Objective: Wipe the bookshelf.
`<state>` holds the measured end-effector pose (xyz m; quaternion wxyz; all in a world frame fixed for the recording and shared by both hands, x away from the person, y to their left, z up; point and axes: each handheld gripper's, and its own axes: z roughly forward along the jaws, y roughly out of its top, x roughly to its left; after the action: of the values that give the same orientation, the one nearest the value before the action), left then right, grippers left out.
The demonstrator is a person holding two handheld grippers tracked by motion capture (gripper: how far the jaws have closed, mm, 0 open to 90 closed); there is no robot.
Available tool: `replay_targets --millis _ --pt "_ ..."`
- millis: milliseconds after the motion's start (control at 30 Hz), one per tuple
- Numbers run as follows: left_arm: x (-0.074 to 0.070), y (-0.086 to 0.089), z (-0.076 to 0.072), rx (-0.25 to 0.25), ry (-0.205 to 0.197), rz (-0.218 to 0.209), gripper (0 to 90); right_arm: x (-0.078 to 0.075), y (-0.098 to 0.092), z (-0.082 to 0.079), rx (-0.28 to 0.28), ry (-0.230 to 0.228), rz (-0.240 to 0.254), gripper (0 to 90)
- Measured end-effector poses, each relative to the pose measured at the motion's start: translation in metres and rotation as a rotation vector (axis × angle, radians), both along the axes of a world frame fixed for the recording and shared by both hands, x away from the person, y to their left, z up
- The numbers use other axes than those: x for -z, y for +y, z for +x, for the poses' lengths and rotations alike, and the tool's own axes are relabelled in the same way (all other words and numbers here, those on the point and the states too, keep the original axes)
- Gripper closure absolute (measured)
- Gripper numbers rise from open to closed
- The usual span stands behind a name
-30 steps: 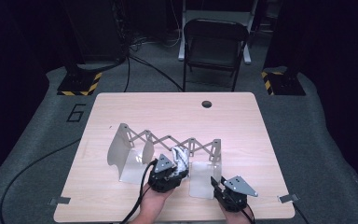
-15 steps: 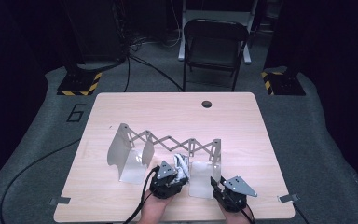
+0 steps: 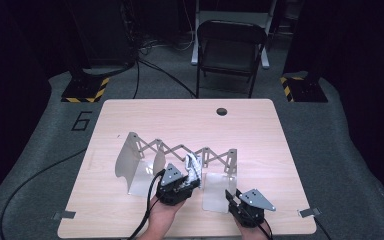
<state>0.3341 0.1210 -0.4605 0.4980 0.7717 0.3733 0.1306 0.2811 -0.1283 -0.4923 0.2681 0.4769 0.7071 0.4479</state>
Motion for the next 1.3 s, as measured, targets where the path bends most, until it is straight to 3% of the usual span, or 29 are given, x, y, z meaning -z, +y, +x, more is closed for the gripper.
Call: replay_targets --millis 133,167,200,267,333,400,467,500,567,667,700,733,767,800,867,1000,1033,1100,1133,1233,1300 --pt "0.041 -0.011 0.011 -0.005 0.094 0.106 68.6 0.0 0.0 0.0 -0.002 0.002 -0.006 68.9" --pt "0.041 -0.011 0.011 -0.005 0.094 0.106 68.6 0.0 0.0 0.0 -0.002 0.002 -0.006 68.9" --pt "0.053 -0.015 0.012 0.001 0.125 0.123 68.6 0.0 -0.001 0.0 -0.005 0.003 -0.008 69.0" --pt "0.055 -0.014 0.012 0.008 0.126 0.128 68.6 0.001 -0.001 0.0 -0.006 0.002 -0.008 69.0" --pt "0.051 -0.013 0.013 0.002 0.126 0.124 68.6 0.001 -0.001 0.0 -0.005 0.002 -0.007 69.1" --pt "0.034 -0.008 0.014 -0.01 0.104 0.071 68.6 0.001 0.0 0.0 -0.009 0.004 -0.005 69.4" --pt "0.016 -0.003 0.014 -0.011 0.052 0.046 68.7 0.002 0.0 0.0 -0.013 0.008 -0.006 69.9" --pt "0.016 -0.003 0.014 -0.011 0.052 0.046 68.6 0.002 0.0 0.0 -0.013 0.008 -0.006 69.9" --pt "-0.004 0.0 0.013 -0.025 -0.007 -0.002 68.6 0.002 0.002 -0.001 -0.02 0.006 -0.01 70.1" --pt "-0.006 0.001 0.015 -0.026 -0.007 -0.01 68.6 0.002 0.003 -0.001 -0.018 0.007 -0.013 70.3" --pt "-0.003 0.0 0.016 -0.033 -0.003 -0.005 68.6 0.002 0.003 -0.001 -0.019 0.007 -0.014 70.4" --pt "0.008 -0.001 0.02 -0.034 0.015 0.034 68.6 0.002 0.003 -0.001 -0.02 0.005 -0.011 70.4" --pt "0.008 -0.001 0.02 -0.034 0.015 0.034 68.6 0.002 0.003 -0.001 -0.024 0.006 -0.012 70.4" --pt "0.025 -0.004 0.024 -0.033 0.064 0.066 68.6 0.002 0.003 0.0 -0.022 0.005 -0.011 70.4" --pt "0.042 -0.008 0.025 -0.031 0.115 0.097 68.5 0.002 0.002 0.0 -0.024 0.008 -0.012 70.1" --pt "0.054 -0.009 0.024 -0.01 0.147 0.133 68.6 0.003 0.002 0.0 -0.025 0.013 -0.012 69.6" --pt "0.053 -0.008 0.024 -0.007 0.139 0.141 68.6 0.003 0.001 0.0 -0.031 0.011 -0.013 69.1" --pt "0.04 -0.007 0.023 -0.009 0.121 0.101 68.6 0.003 0.001 0.0 -0.027 0.016 -0.003 67.4" --pt "0.04 -0.007 0.023 -0.009 0.121 0.101 68.5 0.003 0.001 0.0 -0.027 0.016 -0.003 67.4" --pt "0.006 -0.002 0.014 0.001 0.038 0.041 68.6 0.002 0.0 -0.001 -0.026 0.012 0.004 62.1" --pt "-0.002 -0.001 0.011 0.004 0.024 0.019 68.5 0.002 0.001 -0.001 -0.028 0.009 0.008 59.9"
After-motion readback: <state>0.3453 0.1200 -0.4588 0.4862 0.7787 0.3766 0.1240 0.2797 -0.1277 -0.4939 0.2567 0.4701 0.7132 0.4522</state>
